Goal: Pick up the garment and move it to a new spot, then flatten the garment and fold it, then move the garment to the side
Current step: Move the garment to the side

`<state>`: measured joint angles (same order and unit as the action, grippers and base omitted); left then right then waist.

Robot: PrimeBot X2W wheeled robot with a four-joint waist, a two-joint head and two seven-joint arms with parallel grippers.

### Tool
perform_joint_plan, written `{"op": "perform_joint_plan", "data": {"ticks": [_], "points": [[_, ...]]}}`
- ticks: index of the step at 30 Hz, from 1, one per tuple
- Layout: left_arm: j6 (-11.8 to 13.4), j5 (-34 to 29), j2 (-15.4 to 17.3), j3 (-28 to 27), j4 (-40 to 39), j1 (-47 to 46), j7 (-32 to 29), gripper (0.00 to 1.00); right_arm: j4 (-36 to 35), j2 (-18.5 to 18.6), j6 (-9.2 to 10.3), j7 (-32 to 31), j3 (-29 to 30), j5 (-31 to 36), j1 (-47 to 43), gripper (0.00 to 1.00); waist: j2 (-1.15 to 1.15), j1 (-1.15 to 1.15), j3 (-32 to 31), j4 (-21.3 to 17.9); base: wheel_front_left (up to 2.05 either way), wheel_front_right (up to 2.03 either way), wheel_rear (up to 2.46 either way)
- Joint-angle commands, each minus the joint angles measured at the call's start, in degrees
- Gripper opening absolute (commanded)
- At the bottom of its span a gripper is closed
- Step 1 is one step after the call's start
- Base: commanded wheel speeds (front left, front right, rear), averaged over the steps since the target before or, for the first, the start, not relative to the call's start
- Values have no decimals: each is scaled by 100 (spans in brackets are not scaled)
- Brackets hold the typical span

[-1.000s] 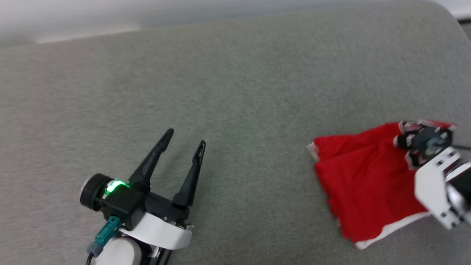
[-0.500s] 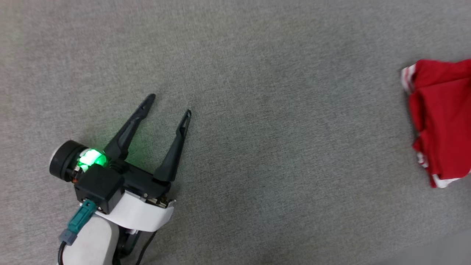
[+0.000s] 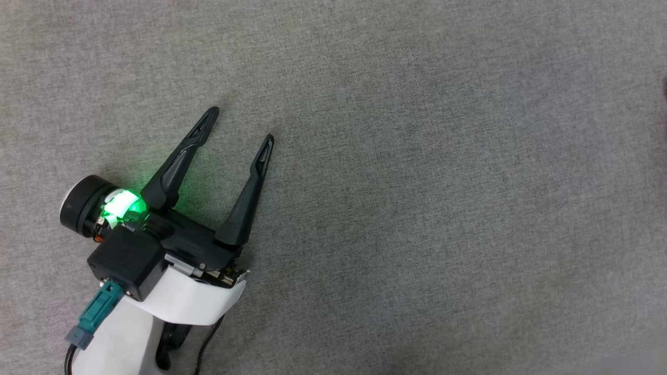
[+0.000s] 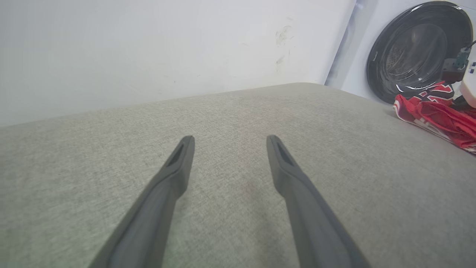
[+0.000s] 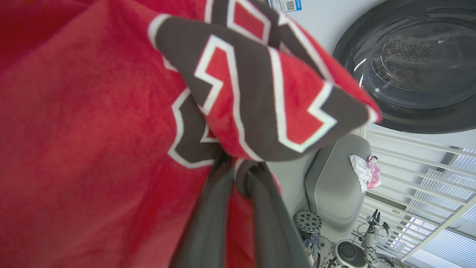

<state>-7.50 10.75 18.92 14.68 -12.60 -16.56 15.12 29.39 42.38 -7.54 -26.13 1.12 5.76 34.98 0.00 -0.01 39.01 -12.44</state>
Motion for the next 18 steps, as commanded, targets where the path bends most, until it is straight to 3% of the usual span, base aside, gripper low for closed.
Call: {"op": "perform_joint_plan", "data": {"ticks": [1, 5, 7, 11, 18], "points": [[9, -33, 5, -19, 56, -30, 2, 100, 8, -42, 10, 37, 32, 28, 90, 0, 0, 1, -2, 8, 0, 0, 0], [9, 10, -60, -14, 52, -55, 2, 100, 21, -159, 10, -22, 177, 226, 137, 1, 0, 1, -63, 28, 0, 0, 0], [9, 33, -94, 3, 56, -61, 3, 100, -8, -241, 10, -77, 291, 318, 132, 100, 0, 1, -136, 41, 0, 0, 0], [9, 69, -281, -5, 179, 7, 7, 100, -336, -414, 9, -175, 471, 523, 26, 100, 0, 1, -599, 129, 0, 0, 0], [9, 144, -599, -219, 397, 309, 8, 100, -1087, -638, 8, -111, 306, 216, -146, 100, 0, 1, -1497, 393, 0, 0, 0]]}}
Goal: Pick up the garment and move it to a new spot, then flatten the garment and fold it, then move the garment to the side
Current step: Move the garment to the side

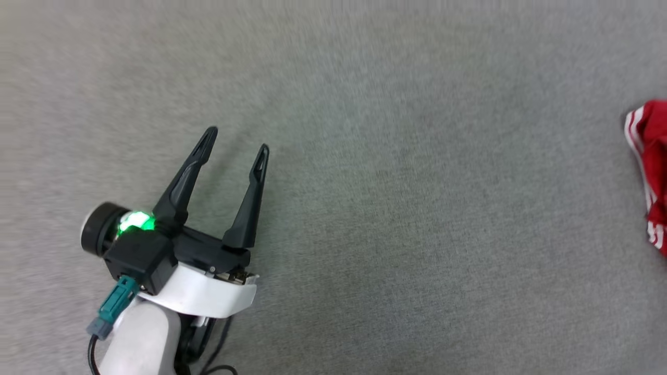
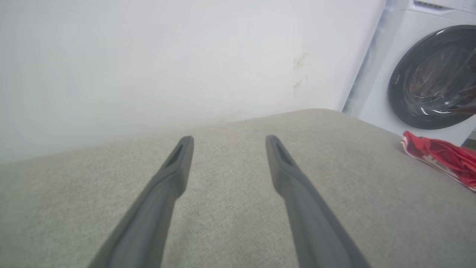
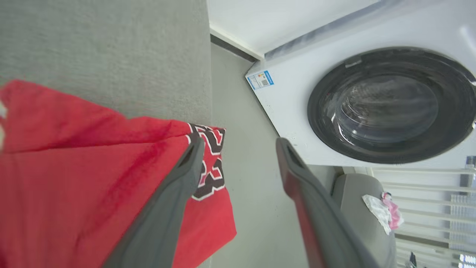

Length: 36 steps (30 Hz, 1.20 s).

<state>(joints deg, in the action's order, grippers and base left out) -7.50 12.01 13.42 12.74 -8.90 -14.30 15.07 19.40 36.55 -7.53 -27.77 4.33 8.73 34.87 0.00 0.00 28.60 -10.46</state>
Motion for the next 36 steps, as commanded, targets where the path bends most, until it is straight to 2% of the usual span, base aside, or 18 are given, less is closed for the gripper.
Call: {"op": "perform_joint_plan", "data": {"ticks": [1, 8, 13, 21, 30, 36], "points": [[9, 7, -84, -75, 55, 163, 12, 100, -204, -89, 8, 101, -45, -152, -190, 100, 0, 0, -587, 242, 0, 0, 0], [9, -41, -479, -567, 286, 612, 12, 100, -1193, -749, 7, 792, -41, -748, -718, 100, 0, 0, -1459, 684, 0, 0, 0], [9, -112, -687, -933, 431, 912, 12, 100, -1915, -1492, 7, 1422, -9, -1062, -1320, 100, 0, 0, -1881, 933, 0, 0, 0], [9, -137, -840, -1055, 794, 1278, 12, 100, -2463, -2662, 6, 2228, -76, -1500, -2447, 100, 0, 0, -2291, 1230, 0, 0, 0], [9, -50, -886, -958, 1116, 1444, 12, 100, -2074, -3011, 5, 2866, 49, -1936, -3231, 100, 0, 0, -2469, 1436, 0, 0, 0], [8, 27, -924, -975, 1234, 1539, 12, 100, -1684, -3178, 5, 3260, 40, -2056, -3323, 100, 0, 0, -2576, 1465, 0, 0, 0]]}}
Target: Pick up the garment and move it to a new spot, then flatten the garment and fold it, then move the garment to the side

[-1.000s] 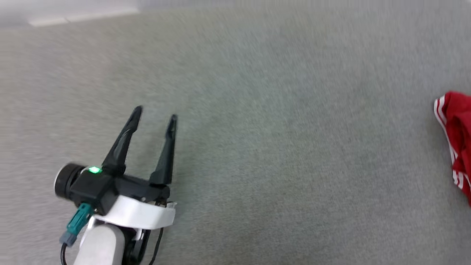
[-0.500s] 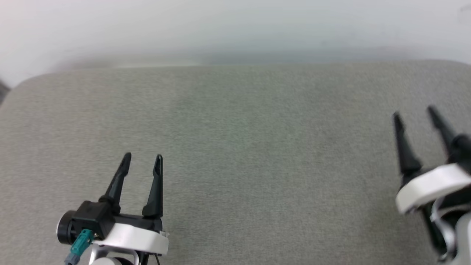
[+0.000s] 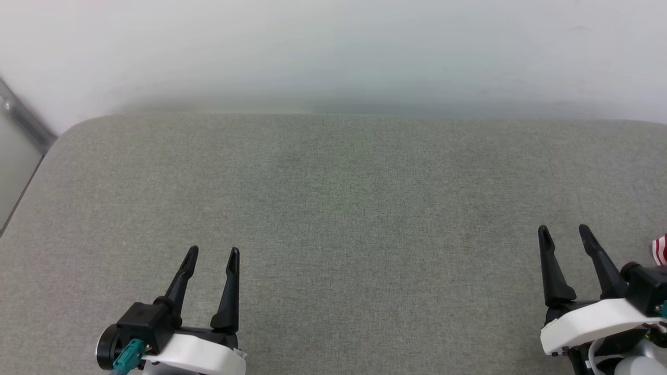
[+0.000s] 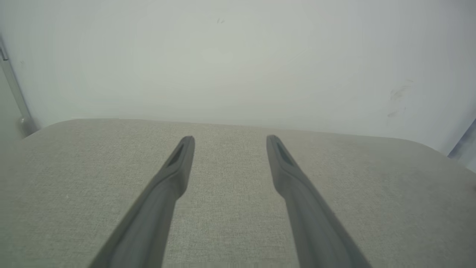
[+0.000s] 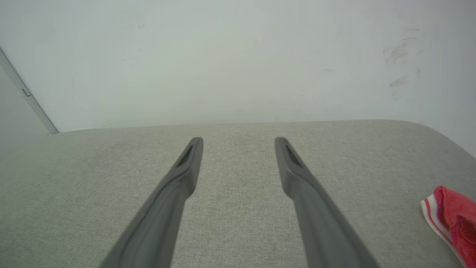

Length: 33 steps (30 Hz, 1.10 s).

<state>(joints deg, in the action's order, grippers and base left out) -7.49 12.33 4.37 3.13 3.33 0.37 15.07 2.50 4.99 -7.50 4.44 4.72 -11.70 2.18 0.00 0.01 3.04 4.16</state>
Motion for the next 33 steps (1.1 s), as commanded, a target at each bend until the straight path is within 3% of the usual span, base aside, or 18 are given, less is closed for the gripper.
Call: {"op": "perform_joint_plan", "data": {"ticks": [1, 12, 33], "points": [[7, 2, -25, -21, 28, 73, 12, 100, 65, -57, 2, 93, -4, -38, -71, 100, 0, -1, -39, 0, 0, 0, 0], [7, -250, -56, -88, -16, 162, 12, 100, 535, -187, 2, 345, -40, 32, -18, 100, 0, -1, -110, -56, 0, 0, 0], [7, -113, -108, -135, 28, 213, 12, 100, 590, -215, 2, 449, -179, -65, -35, 100, 0, -1, -125, -43, 0, 0, 0]]}}
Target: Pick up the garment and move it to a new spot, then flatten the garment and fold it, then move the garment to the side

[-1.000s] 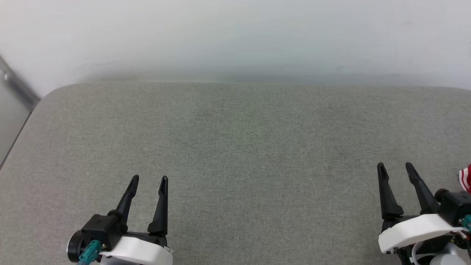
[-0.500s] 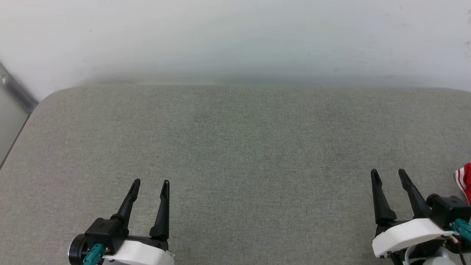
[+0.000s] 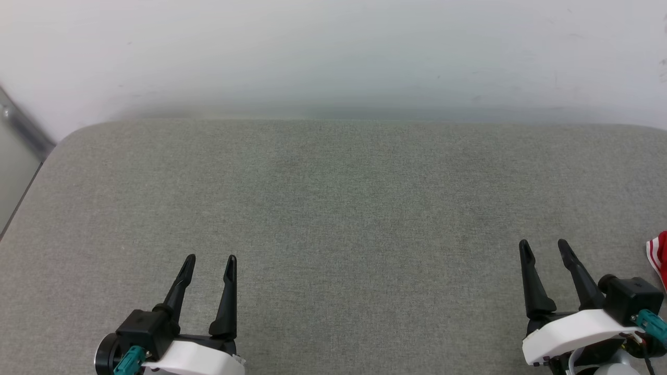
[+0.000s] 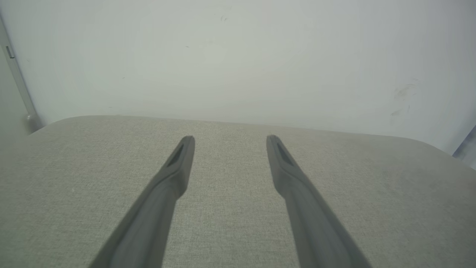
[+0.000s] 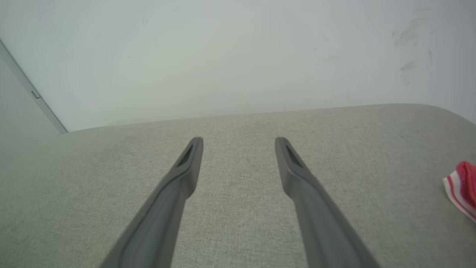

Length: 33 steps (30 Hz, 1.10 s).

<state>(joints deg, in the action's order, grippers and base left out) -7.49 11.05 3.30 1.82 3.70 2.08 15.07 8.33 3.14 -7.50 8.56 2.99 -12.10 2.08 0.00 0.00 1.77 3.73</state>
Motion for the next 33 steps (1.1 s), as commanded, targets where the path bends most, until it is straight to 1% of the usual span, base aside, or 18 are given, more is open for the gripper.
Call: {"op": "perform_joint_plan", "data": {"ticks": [1, 10, 11, 14, 24, 33], "points": [[7, 13, -2, -6, -3, 41, 12, 100, 7, -29, 2, 34, -8, -27, -27, 100, 0, 0, 2, 1, 0, 0, 0], [7, 63, -13, -39, -5, 36, 12, 100, -31, -34, 2, 17, -32, -60, -5, 100, 0, 0, 26, -1, 0, 0, 0], [-1, 44, -10, -29, 23, 4, 0, 0, 8, -6, 0, -2, -25, -18, -1, 0, 0, -1, 25, -1, 0, 0, 0], [-1, 69, -24, -19, 178, 54, -8, 0, 176, -6, 0, -20, -20, -36, -33, 0, 0, -2, 25, -2, 0, 0, 0], [12, 1246, 41, -46, 265, -57, -230, 0, 233, -8, 0, -235, 43, -1122, 42, 0, 0, -2, 10, -32, 0, 0, 0], [4, 2181, 86, -75, 388, -173, -419, 0, 265, -11, 0, -391, 78, -2000, 92, 0, 0, -2, -3, -59, 0, 0, 0]]}}
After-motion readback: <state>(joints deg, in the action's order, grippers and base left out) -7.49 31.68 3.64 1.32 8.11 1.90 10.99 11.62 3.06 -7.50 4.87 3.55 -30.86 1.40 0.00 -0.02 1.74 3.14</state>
